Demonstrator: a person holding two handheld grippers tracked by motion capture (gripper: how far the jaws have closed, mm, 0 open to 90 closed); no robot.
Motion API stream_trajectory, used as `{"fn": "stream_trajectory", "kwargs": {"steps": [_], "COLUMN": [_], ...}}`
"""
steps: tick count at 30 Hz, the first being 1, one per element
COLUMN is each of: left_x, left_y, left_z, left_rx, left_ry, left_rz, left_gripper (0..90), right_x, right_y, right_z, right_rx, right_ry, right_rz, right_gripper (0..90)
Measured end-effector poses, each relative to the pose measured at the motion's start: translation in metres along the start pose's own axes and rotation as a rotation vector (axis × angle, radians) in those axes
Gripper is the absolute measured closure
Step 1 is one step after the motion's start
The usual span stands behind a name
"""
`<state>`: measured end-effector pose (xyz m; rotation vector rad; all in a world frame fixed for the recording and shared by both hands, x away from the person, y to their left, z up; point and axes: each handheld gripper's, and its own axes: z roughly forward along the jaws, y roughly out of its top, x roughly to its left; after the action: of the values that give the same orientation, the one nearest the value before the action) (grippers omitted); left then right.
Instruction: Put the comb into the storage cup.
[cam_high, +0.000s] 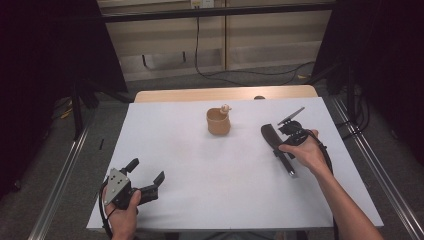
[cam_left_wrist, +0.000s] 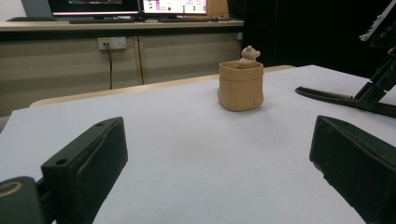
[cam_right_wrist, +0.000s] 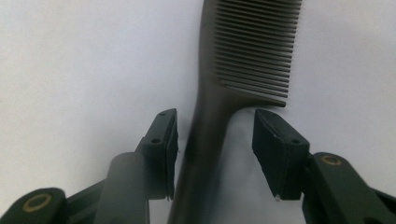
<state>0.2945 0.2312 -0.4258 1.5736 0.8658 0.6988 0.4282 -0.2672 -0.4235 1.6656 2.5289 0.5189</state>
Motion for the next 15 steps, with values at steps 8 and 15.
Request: {"fn": "stream_trajectory", "kwargs": {"steps": [8, 15], "left_x": [-0.0002, -0.0004], "left_y": [0.0, -0.0001], "left_z": [0.0004, 0.0007], "left_rx": [0.001, 0.001], "left_ry": [-0.002, -0.002], "left_rz": [0.0, 0.0], "left_gripper": [4.3, 4.3], "right_x": [0.0024, 0.0017], "right_y": [0.0011, 0.0026], "right_z": [0.0013, 0.0029], "right_rx": [0.015, 0.025], "right_ry": [-0.004, -0.009], "right_rz": [0.008, 0.024], "right_gripper": [61.2, 64.0]}}
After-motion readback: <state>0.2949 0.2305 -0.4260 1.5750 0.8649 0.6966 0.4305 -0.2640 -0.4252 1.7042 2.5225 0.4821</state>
